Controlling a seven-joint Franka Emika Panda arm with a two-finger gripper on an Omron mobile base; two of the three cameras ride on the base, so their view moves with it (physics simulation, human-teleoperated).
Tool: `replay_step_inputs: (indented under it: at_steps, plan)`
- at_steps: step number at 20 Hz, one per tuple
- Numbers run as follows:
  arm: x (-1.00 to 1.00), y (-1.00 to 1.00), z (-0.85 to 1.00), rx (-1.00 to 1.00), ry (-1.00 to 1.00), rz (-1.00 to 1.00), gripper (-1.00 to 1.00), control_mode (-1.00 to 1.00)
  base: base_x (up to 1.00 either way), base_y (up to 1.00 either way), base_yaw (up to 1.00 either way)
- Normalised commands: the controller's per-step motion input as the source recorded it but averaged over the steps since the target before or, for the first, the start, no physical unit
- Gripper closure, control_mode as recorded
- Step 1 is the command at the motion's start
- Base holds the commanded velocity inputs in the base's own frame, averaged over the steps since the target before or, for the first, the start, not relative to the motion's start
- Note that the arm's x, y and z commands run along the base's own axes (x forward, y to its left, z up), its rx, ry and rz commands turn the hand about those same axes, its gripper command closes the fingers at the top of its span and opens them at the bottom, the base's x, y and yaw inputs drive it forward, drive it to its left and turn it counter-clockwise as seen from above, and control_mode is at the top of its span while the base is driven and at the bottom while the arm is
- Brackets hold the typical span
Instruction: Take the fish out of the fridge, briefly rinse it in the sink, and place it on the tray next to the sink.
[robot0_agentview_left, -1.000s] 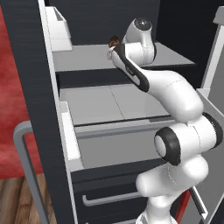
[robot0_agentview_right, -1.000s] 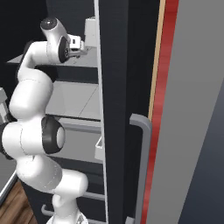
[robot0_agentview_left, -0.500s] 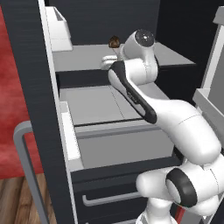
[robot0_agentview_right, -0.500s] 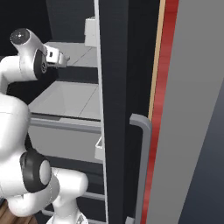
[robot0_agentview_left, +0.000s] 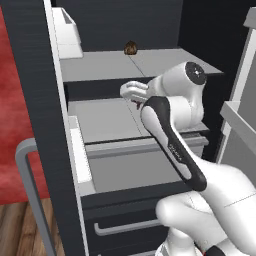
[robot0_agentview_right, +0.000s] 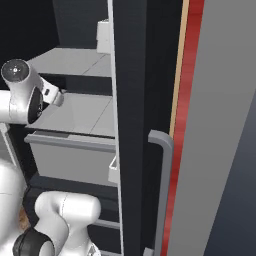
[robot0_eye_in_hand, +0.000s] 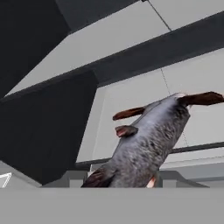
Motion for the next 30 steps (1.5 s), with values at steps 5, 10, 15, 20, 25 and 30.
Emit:
replay_step_inputs:
  at_steps: [5, 10, 15, 20, 25, 30]
  plan:
    - [-1.00, 0.11, -0.96, 0.03, 0.10, 0.00, 1.00, -1.00, 0.00, 0.00, 0.00]
    - [-1.00, 0.34, -0.69, 0.00, 0.06, -0.01, 1.00, -1.00, 0.00, 0.00, 0.00]
    - [0.00, 0.00, 0.00, 0.00, 0.00, 0.00, 1.00, 1.00, -1.00, 0.30, 0.40]
    - [0.00, 0.00, 0.00, 0.00, 0.00, 0.00, 1.00, 1.00, -0.95, 0.10, 0.68]
    - [0.00, 0.00, 0.00, 0.00, 0.00, 0.00, 1.00, 1.00, -0.55, 0.00, 0.82]
    - [0.00, 0.00, 0.00, 0.00, 0.00, 0.00, 1.00, 1.00, -0.16, 0.00, 0.96]
